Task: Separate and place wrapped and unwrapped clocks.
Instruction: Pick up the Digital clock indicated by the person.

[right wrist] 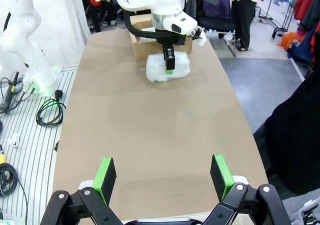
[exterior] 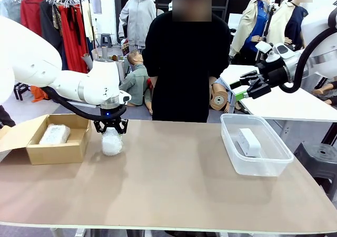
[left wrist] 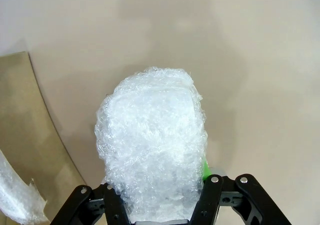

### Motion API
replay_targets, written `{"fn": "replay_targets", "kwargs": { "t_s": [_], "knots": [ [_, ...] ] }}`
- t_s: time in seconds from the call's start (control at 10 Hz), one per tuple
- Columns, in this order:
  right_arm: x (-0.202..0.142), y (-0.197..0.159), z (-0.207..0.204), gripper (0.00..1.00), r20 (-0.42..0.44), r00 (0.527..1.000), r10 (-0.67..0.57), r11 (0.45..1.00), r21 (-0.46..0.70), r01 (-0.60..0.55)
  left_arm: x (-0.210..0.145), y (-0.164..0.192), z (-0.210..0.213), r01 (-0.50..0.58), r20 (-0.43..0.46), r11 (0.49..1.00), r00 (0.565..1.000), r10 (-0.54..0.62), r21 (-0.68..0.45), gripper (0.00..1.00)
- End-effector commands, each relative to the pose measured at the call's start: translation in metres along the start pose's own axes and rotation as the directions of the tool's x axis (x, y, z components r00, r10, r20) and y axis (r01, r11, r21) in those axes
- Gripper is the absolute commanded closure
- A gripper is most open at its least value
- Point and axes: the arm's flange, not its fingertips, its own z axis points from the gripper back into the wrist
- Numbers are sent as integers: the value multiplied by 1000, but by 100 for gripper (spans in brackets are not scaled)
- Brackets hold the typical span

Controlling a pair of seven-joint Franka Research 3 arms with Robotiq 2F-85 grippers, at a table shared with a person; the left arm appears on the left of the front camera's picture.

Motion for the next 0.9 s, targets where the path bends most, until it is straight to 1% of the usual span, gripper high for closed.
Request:
{"fn": "replay_targets", "kwargs": {
  "t_s": [0.0, 0.1, 0.2, 0.3, 0.5, 0.6, 0.8],
  "knots": [
    [1, 0, 1, 0, -1, 1000, 3, 1000, -1, -3, -4, -2, 6, 32, 1, 999, 999, -32, 34, 100],
    [1, 0, 1, 0, -1, 1000, 3, 1000, -1, -3, -6, -7, 12, 28, 4, 999, 1000, -29, 45, 100],
    [1, 0, 1, 0, -1, 1000, 3, 1000, -1, -3, -7, -14, 23, 20, -24, 999, 1000, -19, 43, 100],
    [1, 0, 1, 0, -1, 1000, 3, 1000, -1, -3, -10, -19, 35, 77, -58, 996, 996, -74, 44, 100],
    [1, 0, 1, 0, -1, 1000, 3, 1000, -1, -3, -17, -26, 60, 109, -45, 990, 993, -105, 93, 100],
    [1, 0, 1, 0, -1, 1000, 3, 1000, -1, -3, -23, -32, 79, 154, -58, 986, 987, -150, 66, 100],
    [1, 0, 1, 0, -1, 1000, 3, 1000, -1, -3, -33, -48, 119, 231, -46, 968, 973, -228, 97, 100]
  ]
}}
